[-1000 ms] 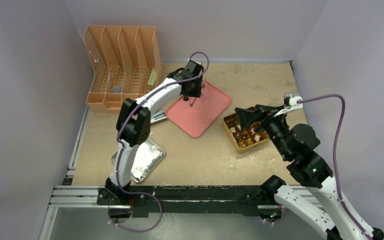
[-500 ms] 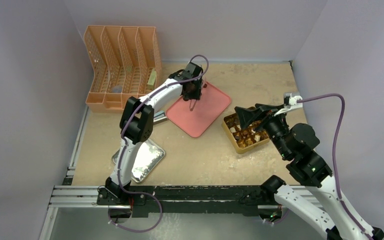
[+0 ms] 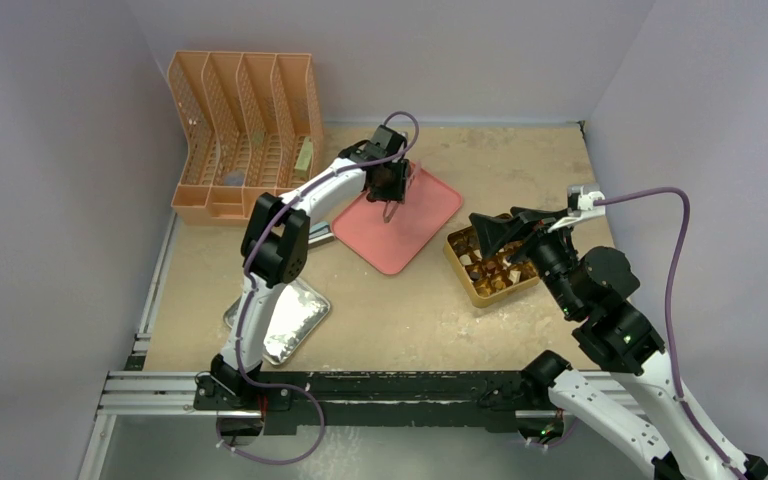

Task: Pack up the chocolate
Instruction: Pick up the fake chocolate from the plate, then place the fake chocolate in the packing box, then place the clamp at the center of the board, then pick up the box lid from the center of the board.

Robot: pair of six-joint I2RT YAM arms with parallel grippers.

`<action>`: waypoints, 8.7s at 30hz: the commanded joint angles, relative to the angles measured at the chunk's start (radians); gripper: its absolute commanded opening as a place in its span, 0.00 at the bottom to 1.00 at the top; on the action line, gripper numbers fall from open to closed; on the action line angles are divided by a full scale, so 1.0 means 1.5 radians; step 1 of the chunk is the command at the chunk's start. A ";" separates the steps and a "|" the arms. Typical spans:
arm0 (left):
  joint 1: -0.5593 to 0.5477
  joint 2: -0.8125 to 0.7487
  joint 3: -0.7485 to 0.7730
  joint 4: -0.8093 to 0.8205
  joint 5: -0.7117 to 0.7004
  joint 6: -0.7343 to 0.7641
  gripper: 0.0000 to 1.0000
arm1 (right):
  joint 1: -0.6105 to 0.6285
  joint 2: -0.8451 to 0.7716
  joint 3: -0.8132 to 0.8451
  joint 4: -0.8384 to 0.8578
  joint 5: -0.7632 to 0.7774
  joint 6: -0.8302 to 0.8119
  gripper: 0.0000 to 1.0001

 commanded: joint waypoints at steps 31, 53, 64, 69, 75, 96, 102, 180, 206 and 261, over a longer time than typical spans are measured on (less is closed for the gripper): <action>-0.005 -0.245 -0.157 0.059 0.072 -0.035 0.19 | -0.001 -0.007 0.017 0.032 0.009 0.003 0.99; -0.180 -0.457 -0.408 0.102 0.231 -0.020 0.21 | -0.001 -0.023 0.037 -0.028 0.037 0.006 0.99; -0.267 -0.458 -0.438 0.135 0.274 -0.022 0.25 | -0.001 -0.024 0.041 -0.030 0.040 0.003 0.99; -0.289 -0.441 -0.449 0.158 0.278 -0.033 0.25 | -0.001 -0.030 0.039 -0.033 0.042 0.004 0.99; -0.298 -0.414 -0.455 0.164 0.270 -0.036 0.26 | -0.001 -0.039 0.038 -0.035 0.047 0.004 0.99; -0.302 -0.353 -0.434 0.137 0.254 -0.015 0.34 | -0.001 -0.044 0.031 -0.030 0.053 -0.001 0.99; -0.302 -0.375 -0.426 0.123 0.213 -0.015 0.34 | -0.001 -0.043 0.030 -0.029 0.049 0.000 0.99; -0.046 -0.709 -0.708 0.049 -0.494 -0.411 0.60 | -0.001 0.015 0.007 0.034 -0.027 -0.004 0.99; 0.025 -0.581 -0.824 0.041 -0.446 -0.769 0.23 | -0.001 0.064 -0.019 0.058 -0.057 0.007 0.99; 0.053 -1.022 -0.856 0.219 -0.010 -0.564 0.00 | 0.040 0.413 0.210 0.002 -0.661 -0.926 0.98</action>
